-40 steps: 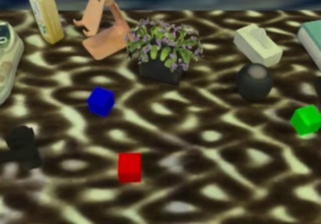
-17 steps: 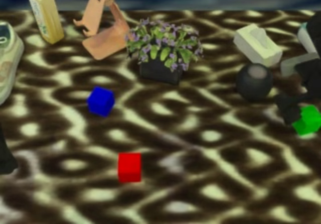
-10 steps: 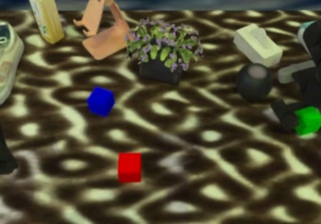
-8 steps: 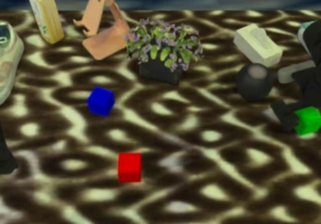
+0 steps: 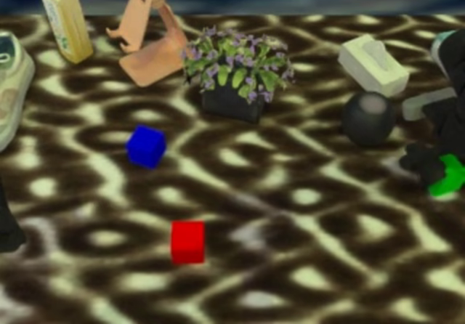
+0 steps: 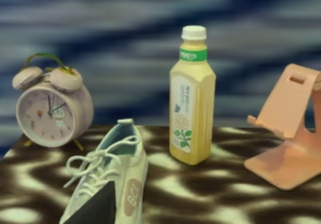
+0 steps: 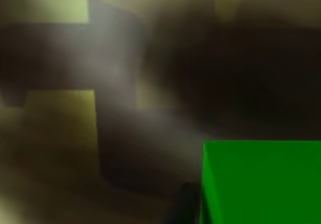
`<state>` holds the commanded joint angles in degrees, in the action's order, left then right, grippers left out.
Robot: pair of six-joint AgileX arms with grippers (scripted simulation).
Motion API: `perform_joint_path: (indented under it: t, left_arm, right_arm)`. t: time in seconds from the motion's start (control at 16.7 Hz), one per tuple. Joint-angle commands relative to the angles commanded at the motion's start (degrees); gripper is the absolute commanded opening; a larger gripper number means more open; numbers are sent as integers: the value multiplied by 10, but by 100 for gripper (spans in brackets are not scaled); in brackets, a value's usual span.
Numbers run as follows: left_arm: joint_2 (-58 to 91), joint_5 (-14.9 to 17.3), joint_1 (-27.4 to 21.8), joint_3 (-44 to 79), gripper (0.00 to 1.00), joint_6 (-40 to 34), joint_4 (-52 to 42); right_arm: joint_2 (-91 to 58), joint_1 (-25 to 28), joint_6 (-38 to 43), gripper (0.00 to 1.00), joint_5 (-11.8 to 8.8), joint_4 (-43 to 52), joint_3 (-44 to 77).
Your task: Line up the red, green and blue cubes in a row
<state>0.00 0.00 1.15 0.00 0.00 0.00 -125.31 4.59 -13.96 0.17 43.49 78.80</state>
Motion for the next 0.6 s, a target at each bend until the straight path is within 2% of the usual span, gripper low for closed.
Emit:
perform_joint_path:
  t: [0.18,0.6]
  left_arm:
    - [0,0,0,0,100,0,0]
    - [0,0,0,0,100,0,0]
  right_arm:
    - [0,0,0,2,0,0,0]
    - [0,0,0,0,0,0,0]
